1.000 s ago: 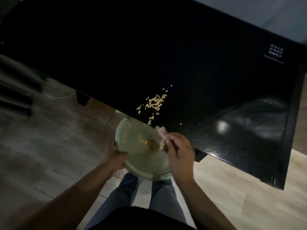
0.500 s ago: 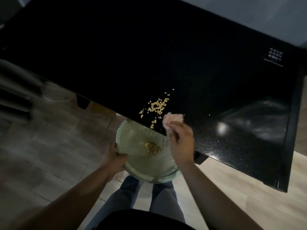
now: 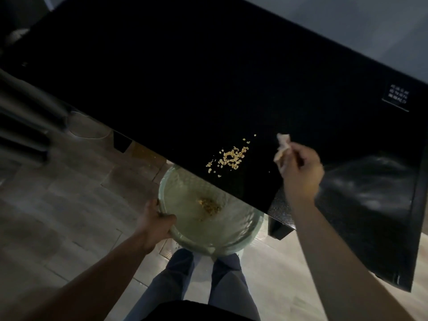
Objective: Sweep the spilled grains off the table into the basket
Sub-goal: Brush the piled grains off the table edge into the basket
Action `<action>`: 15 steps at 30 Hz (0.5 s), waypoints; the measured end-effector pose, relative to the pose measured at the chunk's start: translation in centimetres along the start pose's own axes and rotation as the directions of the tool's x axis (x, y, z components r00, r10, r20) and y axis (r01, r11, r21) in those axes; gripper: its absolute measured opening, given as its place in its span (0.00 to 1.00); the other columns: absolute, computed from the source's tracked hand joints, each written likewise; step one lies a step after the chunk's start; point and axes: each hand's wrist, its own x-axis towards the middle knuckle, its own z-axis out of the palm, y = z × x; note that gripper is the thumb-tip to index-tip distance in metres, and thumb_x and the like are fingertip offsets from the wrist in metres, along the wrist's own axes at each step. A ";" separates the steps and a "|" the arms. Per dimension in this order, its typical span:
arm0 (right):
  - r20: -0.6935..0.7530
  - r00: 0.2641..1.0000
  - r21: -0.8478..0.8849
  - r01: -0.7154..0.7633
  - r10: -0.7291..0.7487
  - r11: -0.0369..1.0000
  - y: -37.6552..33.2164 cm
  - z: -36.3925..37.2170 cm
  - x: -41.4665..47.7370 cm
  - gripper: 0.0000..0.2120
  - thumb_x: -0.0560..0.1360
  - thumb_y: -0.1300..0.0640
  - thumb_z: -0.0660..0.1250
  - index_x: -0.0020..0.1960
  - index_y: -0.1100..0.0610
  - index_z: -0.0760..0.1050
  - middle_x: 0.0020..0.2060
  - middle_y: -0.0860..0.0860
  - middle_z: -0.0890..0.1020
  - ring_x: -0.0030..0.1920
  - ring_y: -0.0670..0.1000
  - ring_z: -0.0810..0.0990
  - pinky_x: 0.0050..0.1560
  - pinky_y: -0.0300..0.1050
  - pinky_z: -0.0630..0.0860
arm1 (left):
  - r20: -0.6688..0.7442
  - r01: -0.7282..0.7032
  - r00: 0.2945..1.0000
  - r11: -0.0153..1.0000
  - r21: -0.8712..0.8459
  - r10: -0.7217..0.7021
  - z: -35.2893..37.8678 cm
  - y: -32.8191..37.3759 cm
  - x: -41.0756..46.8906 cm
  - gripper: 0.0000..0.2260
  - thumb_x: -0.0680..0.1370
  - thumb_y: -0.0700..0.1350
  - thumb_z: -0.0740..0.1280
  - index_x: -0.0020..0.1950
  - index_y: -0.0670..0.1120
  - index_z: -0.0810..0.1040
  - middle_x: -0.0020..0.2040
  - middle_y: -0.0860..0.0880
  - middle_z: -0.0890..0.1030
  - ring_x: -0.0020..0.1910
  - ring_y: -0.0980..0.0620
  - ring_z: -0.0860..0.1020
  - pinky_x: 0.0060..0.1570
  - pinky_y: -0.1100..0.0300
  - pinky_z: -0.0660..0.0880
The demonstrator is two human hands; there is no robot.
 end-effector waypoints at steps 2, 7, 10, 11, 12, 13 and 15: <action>-0.046 0.997 -0.113 -0.065 0.060 0.991 2.3 -0.6 1.7 0.10 0.77 0.60 0.65 0.56 0.56 0.81 0.52 0.53 0.80 0.54 0.52 0.78 0.59 0.45 0.74 | 0.021 -0.025 0.999 1.000 -0.013 0.025 0.1 0.0 -0.1 0.22 0.71 0.32 0.67 0.60 0.49 0.66 0.53 0.41 0.76 0.50 0.39 0.79 0.41 0.40 0.80; 0.003 0.990 -0.183 -0.139 0.142 0.973 4.8 0.1 0.4 0.12 0.77 0.62 0.65 0.59 0.56 0.80 0.56 0.54 0.79 0.59 0.57 0.75 0.63 0.50 0.72 | 0.038 -0.032 0.999 0.999 -0.006 0.032 0.6 0.3 0.0 0.21 0.71 0.32 0.67 0.58 0.49 0.66 0.53 0.40 0.76 0.48 0.39 0.79 0.41 0.40 0.80; 0.147 0.989 -0.177 0.014 0.013 0.984 2.8 2.2 -2.5 0.12 0.75 0.65 0.67 0.57 0.58 0.81 0.55 0.55 0.80 0.57 0.57 0.75 0.55 0.31 0.65 | 0.026 -0.003 1.000 0.999 -0.037 0.004 1.0 0.3 0.2 0.21 0.71 0.31 0.66 0.59 0.49 0.66 0.54 0.38 0.76 0.49 0.38 0.79 0.39 0.40 0.80; 0.220 0.975 -0.157 0.062 -0.026 0.986 2.0 2.9 -3.7 0.12 0.74 0.65 0.67 0.57 0.58 0.81 0.55 0.55 0.80 0.57 0.55 0.74 0.53 0.25 0.63 | 0.027 0.002 1.000 0.999 -0.043 -0.001 1.1 0.4 0.2 0.22 0.72 0.31 0.66 0.60 0.49 0.66 0.54 0.38 0.76 0.49 0.38 0.79 0.38 0.42 0.81; 0.300 0.953 -0.127 0.085 -0.044 0.988 1.2 3.5 -5.0 0.12 0.74 0.65 0.68 0.57 0.56 0.81 0.56 0.54 0.79 0.57 0.52 0.73 0.53 0.23 0.62 | 0.033 0.005 0.999 0.999 -0.045 -0.004 1.2 0.4 0.1 0.22 0.72 0.30 0.65 0.60 0.49 0.65 0.55 0.38 0.76 0.50 0.38 0.78 0.37 0.45 0.81; 0.379 0.924 -0.100 0.101 -0.057 0.990 0.5 4.0 -6.4 0.13 0.75 0.64 0.68 0.57 0.55 0.81 0.56 0.52 0.79 0.57 0.49 0.72 0.55 0.25 0.63 | 0.040 0.009 0.999 0.999 -0.046 -0.007 1.3 0.6 0.0 0.22 0.73 0.30 0.65 0.60 0.49 0.65 0.55 0.38 0.76 0.50 0.38 0.78 0.36 0.46 0.81; 0.516 0.852 -0.031 0.121 -0.087 0.992 -0.7 4.5 -8.9 0.12 0.75 0.62 0.68 0.57 0.53 0.81 0.55 0.49 0.79 0.56 0.48 0.73 0.56 0.35 0.70 | 0.045 0.014 0.999 0.999 -0.033 -0.013 1.2 0.9 -0.2 0.21 0.73 0.30 0.64 0.60 0.48 0.64 0.54 0.39 0.76 0.49 0.39 0.78 0.36 0.48 0.81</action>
